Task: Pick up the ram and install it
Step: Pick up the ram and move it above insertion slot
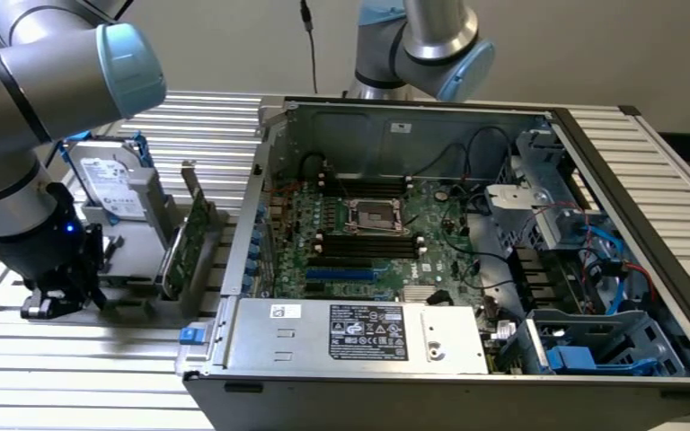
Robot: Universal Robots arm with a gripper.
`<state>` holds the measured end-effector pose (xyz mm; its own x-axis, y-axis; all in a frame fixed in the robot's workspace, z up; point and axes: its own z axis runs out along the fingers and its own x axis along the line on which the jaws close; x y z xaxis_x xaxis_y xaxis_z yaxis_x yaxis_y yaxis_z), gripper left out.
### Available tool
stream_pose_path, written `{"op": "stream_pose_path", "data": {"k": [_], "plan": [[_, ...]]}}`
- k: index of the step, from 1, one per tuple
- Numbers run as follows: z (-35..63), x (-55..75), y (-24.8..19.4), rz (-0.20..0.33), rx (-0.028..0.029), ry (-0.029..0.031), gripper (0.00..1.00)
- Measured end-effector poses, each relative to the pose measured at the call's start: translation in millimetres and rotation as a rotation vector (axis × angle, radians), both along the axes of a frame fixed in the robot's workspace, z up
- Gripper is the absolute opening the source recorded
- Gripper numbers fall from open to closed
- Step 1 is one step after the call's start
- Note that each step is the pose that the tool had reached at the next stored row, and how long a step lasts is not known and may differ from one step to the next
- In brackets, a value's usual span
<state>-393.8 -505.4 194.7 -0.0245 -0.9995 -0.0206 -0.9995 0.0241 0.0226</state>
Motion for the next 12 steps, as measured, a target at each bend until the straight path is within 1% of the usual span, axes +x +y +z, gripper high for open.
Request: {"op": "stream_pose_path", "data": {"k": [4, 6, 8, 12], "plan": [[0.1, 0.0, 0.0, 0.0, 0.0002, -0.0002, 0.14], [2.3, 0.0, 0.0, 0.0, 0.0003, -0.0001, 0.14], [7.8, 0.0, 0.0, 0.0, 0.0002, 0.0, 0.14], [25.5, 0.0, 0.0, 0.0, 0.0007, 0.0, 0.14]]}}
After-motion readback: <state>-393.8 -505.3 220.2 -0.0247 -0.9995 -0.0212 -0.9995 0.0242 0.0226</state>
